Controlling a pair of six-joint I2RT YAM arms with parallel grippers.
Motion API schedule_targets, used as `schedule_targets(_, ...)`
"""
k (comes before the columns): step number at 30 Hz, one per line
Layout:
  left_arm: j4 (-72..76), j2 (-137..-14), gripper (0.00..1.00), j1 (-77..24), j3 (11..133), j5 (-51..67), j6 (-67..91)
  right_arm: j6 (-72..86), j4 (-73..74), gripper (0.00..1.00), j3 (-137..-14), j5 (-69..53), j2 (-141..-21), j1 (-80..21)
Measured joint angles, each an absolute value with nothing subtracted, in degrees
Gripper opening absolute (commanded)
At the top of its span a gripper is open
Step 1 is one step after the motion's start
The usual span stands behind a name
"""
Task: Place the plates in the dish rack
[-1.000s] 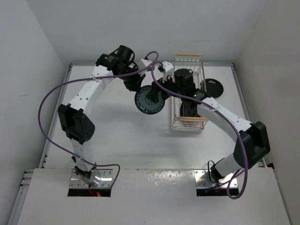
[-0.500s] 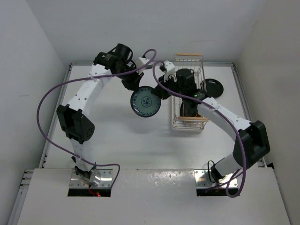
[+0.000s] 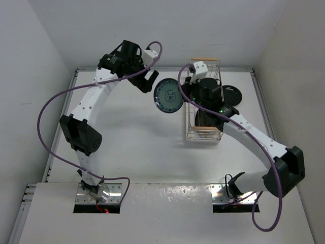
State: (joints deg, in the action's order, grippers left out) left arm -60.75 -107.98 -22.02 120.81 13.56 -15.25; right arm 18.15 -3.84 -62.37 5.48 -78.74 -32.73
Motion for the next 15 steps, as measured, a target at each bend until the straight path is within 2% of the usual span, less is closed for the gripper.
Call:
schedule_targets(5,-58.24,-107.9,0.99,-17.02,121.64,6.55,-11.92,14.44,-3.84,0.0,-62.37,22.76,-73.41,-33.61)
schedule_targets(11,-56.12,-107.5,0.99,-12.62,118.85,-1.63,-8.4,6.15,-4.43,0.0,-60.97,48.01,-72.9,-36.6)
schedule_targets(15,-55.53,-107.42,0.99,-12.67,116.38,-7.73,-6.02,5.87,-4.03,0.0,-55.61,57.76,-72.9,-39.57)
